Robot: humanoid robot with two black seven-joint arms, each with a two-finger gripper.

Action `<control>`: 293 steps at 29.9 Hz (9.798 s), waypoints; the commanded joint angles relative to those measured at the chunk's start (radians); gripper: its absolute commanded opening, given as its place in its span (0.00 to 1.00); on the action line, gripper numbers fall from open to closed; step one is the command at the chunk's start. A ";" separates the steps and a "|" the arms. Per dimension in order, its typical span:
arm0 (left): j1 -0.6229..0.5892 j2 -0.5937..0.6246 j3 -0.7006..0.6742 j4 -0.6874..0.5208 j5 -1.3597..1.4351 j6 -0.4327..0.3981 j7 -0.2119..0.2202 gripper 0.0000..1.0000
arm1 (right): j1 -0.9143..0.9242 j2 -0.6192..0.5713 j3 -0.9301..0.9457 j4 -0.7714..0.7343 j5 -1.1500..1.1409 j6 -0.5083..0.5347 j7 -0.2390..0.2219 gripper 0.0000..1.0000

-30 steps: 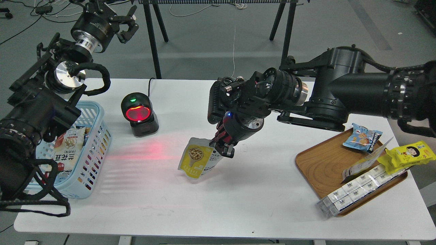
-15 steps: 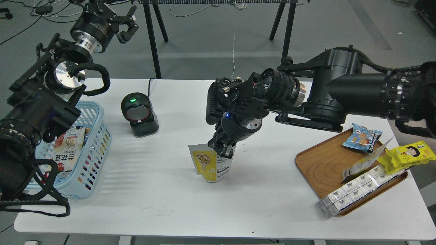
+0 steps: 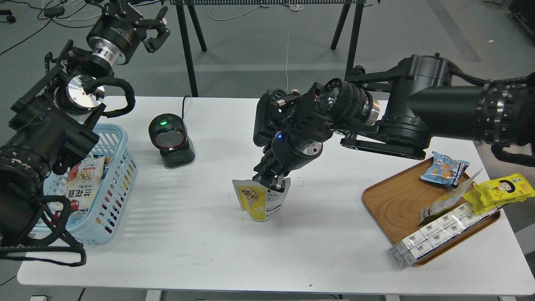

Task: Scan snack and place in basket
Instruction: 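Set the yellow pouch on the table, release, and withdraw the right gripper, then reach the left gripper over to the yellow pouch and grasp it, then lift the yellow pouch with the left gripper toward the scanner, then hold the yellow pouch in front of the scanner's red beam with the left gripper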

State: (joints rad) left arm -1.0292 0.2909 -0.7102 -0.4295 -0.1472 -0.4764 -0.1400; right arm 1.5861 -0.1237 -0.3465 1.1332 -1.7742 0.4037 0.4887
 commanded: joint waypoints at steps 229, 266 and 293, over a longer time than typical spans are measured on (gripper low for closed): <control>0.017 0.634 0.574 -1.025 2.329 0.205 -0.254 0.00 | -0.617 -0.185 0.980 -0.905 1.998 0.085 -0.105 0.99; -0.002 0.628 0.557 -1.012 2.329 0.206 -0.265 0.00 | -0.617 -0.177 0.982 -0.905 2.000 0.085 -0.104 0.99; 0.015 0.623 0.558 -0.942 2.329 0.206 -0.263 0.00 | -0.618 -0.177 0.982 -0.906 2.000 0.085 -0.104 0.99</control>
State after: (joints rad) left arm -1.0130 0.9129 -0.1505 -1.3716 2.1817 -0.2698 -0.4022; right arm 0.9695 -0.3030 0.6353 0.2275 0.2256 0.4887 0.3851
